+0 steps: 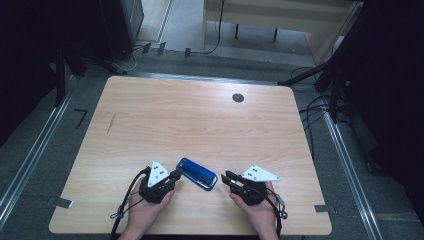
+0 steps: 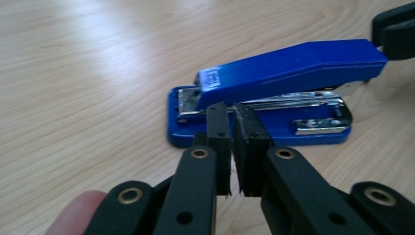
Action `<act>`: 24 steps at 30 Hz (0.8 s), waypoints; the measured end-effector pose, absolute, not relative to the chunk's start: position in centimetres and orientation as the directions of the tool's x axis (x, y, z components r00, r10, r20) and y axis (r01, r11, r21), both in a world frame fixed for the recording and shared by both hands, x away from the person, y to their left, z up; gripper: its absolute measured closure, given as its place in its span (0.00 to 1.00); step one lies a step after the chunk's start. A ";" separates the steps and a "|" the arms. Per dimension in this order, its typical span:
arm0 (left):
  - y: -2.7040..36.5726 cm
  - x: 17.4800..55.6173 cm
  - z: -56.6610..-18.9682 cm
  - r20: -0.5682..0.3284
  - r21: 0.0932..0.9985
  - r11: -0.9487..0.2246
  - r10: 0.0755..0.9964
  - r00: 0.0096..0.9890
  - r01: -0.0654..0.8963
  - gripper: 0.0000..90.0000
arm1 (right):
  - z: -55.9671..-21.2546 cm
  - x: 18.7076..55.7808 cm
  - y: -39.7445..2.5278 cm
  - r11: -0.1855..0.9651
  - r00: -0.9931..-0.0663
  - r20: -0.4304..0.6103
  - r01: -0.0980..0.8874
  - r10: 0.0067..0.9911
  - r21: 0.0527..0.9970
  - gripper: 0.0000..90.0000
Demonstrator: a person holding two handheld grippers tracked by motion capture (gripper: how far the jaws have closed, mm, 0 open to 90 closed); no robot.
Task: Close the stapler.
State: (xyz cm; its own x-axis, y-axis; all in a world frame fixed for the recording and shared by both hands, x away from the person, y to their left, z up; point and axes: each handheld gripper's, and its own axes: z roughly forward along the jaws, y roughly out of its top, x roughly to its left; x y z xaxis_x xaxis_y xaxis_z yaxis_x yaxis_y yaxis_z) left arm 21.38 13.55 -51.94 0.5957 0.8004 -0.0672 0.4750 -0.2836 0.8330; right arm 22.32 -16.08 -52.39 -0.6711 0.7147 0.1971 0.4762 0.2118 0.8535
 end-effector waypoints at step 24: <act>12.2 22.9 -53.2 -0.122 0.805 -0.308 0.752 0.648 0.508 1.00 | -53.2 21.9 -14.9 0.246 -0.667 0.198 0.510 0.718 0.824 1.00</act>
